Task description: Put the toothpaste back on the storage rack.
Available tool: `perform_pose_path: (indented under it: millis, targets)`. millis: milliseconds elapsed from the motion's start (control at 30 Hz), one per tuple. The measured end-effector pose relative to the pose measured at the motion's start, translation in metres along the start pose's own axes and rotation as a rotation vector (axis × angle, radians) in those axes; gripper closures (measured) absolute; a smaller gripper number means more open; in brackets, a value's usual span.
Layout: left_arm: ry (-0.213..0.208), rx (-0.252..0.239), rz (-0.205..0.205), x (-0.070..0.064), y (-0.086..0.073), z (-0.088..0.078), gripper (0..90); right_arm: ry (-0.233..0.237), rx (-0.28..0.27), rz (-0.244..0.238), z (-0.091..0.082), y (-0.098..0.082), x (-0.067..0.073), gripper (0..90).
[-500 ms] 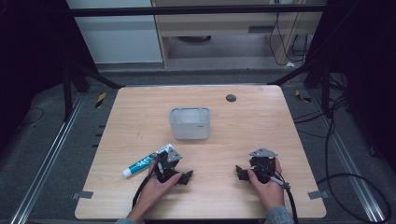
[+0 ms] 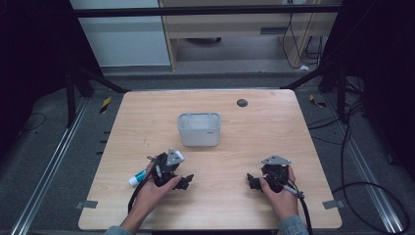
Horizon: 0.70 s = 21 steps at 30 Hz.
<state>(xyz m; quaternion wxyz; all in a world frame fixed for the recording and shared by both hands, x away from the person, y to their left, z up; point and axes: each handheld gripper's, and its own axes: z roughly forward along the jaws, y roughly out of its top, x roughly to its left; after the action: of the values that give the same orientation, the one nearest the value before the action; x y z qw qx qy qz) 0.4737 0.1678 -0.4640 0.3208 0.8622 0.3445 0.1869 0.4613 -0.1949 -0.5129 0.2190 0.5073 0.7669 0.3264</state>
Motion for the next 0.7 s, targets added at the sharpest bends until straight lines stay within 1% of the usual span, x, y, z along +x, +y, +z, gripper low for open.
perform_pose_path:
  millis: [100, 133, 167, 233, 333, 367, 433, 467, 500, 533, 567, 600, 633, 700]
  targets:
    - [0.027, 0.041, 0.038, 0.011, 0.002, -0.009, 7.6, 0.003, 0.002, -0.006, 0.0, 0.0, 0.0, 0.7]
    - [0.027, 0.041, 0.038, 0.011, 0.002, -0.009, 7.7, 0.003, 0.002, -0.009, 0.0, 0.0, -0.001, 0.7]
    - [0.026, 0.069, 0.028, 0.023, 0.0, -0.014, 7.8, 0.003, 0.002, -0.01, 0.0, 0.0, -0.001, 0.7]
    - [0.043, 0.093, 0.006, 0.035, -0.003, -0.02, 7.9, 0.005, 0.002, -0.01, 0.0, 0.0, -0.001, 0.7]
    - [0.066, 0.116, 0.016, 0.052, -0.008, -0.032, 6.8, 0.005, 0.002, -0.011, 0.0, 0.0, -0.001, 0.7]
    - [0.077, 0.128, 0.019, 0.058, -0.01, -0.036, 5.9, 0.003, -0.001, -0.019, 0.0, 0.0, -0.001, 0.7]
    - [0.086, 0.148, 0.023, 0.068, -0.013, -0.043, 5.1, 0.003, -0.001, -0.018, 0.0, 0.0, -0.001, 0.7]
    - [0.086, 0.148, 0.023, 0.068, -0.013, -0.043, 4.9, 0.003, -0.001, -0.018, 0.0, 0.0, -0.001, 0.7]
    - [0.094, 0.183, 0.026, 0.077, -0.015, -0.046, 5.3, 0.003, -0.001, -0.019, 0.0, 0.0, -0.001, 0.6]
    - [0.092, 0.2, 0.027, 0.081, -0.015, -0.047, 6.6, 0.006, -0.001, -0.016, 0.0, 0.0, -0.001, 0.5]
    - [0.09, 0.214, 0.023, 0.085, -0.016, -0.047, 8.4, 0.01, -0.003, -0.018, 0.001, 0.0, -0.002, 0.4]
    - [0.09, 0.214, 0.023, 0.085, -0.016, -0.047, 9.4, 0.019, 0.002, -0.004, 0.0, 0.001, -0.001, 0.4]
    - [0.09, 0.234, 0.021, 0.091, -0.015, -0.047, 10.4, 0.021, 0.002, -0.005, 0.0, 0.001, -0.001, 0.4]
    - [0.087, 0.263, 0.022, 0.095, -0.014, -0.046, 12.1, 0.022, 0.003, -0.006, 0.0, 0.001, -0.001, 0.4]
